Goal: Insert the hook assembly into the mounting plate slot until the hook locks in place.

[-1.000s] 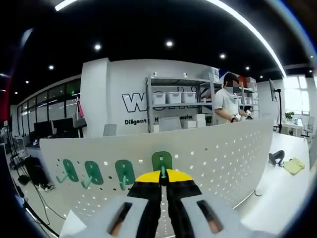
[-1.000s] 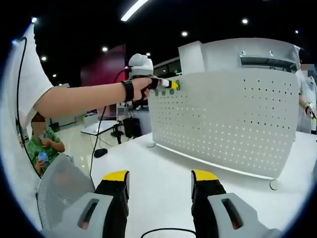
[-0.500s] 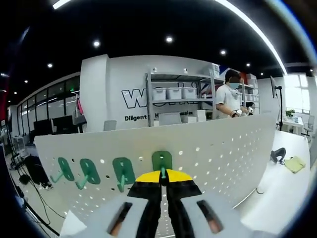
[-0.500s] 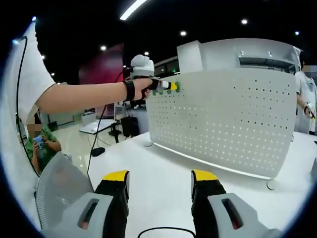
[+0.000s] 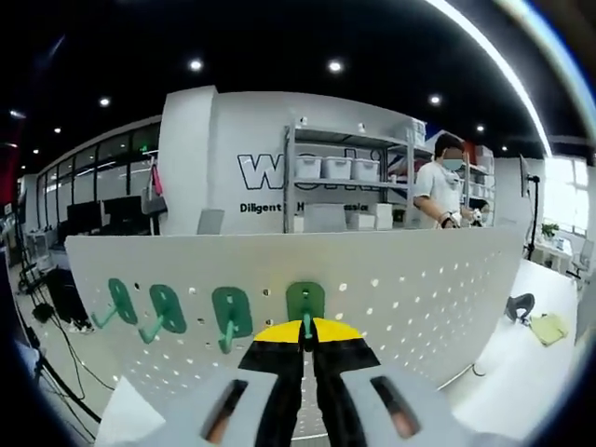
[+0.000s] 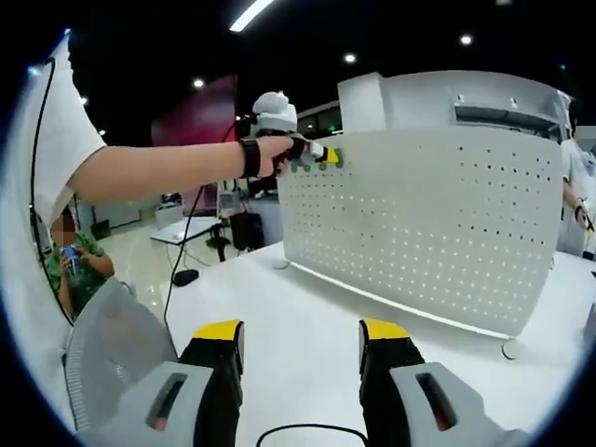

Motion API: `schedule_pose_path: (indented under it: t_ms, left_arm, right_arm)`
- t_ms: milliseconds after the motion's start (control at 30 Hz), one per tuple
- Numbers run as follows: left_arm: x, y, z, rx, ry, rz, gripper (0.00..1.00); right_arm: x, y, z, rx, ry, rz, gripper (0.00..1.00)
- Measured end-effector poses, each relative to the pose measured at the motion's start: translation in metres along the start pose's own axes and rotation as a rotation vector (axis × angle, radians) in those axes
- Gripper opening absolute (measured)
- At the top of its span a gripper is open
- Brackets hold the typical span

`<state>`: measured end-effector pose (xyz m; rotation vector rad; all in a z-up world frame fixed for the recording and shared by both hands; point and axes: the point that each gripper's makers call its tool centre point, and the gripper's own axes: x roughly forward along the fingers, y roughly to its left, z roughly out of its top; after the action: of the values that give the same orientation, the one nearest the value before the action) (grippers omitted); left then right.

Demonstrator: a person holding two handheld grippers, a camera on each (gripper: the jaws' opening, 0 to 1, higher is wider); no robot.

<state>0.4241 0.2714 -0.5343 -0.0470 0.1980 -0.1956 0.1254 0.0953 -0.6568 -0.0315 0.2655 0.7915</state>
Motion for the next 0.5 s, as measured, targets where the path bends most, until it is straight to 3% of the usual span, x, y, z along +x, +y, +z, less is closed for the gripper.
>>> schedule_pose_path:
  t_ms: [500]
  left_arm:
    - [-0.0006, -0.0083, 0.0068, 0.077, -0.040, 0.022, 0.09]
  right_arm:
    - [-0.0023, -0.0030, -0.0010, 0.004, 0.000, -0.012, 0.50]
